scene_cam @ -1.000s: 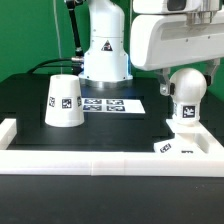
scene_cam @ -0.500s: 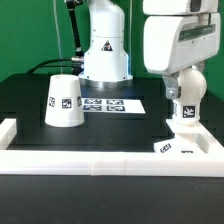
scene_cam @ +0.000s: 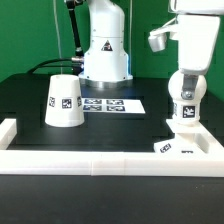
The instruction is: Assemble lamp
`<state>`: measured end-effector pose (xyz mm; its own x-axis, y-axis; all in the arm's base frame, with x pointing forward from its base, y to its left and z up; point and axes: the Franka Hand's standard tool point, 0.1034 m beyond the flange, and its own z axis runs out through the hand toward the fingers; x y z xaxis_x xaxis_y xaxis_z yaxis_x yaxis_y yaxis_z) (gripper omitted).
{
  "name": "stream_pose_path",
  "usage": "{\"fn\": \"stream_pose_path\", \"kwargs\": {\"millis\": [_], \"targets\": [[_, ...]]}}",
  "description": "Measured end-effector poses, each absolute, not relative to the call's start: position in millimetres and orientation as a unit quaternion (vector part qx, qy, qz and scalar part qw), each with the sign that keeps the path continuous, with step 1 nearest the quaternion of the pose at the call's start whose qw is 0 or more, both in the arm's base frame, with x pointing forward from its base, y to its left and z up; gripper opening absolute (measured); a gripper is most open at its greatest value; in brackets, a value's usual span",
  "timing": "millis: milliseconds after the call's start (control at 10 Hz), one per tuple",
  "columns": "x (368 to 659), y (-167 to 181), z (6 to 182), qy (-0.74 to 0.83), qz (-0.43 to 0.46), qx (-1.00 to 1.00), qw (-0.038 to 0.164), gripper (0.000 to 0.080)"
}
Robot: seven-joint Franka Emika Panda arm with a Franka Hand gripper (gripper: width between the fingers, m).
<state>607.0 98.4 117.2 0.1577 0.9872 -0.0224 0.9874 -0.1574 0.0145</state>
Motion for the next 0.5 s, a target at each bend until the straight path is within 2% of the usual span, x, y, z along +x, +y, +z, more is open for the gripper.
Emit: {"fn": "stream_pose_path", "kwargs": {"millis": [200,300,500], "targets": [[606.3,97.6,116.3,0.674,-0.008,0.738,0.017,0.0699],[605.9,98.9,115.8,0.674,-0.008,0.738,0.017,0.0576],[606.1,97.6,115.8,0.673,-0.008,0.739,0.017,0.0577]]}}
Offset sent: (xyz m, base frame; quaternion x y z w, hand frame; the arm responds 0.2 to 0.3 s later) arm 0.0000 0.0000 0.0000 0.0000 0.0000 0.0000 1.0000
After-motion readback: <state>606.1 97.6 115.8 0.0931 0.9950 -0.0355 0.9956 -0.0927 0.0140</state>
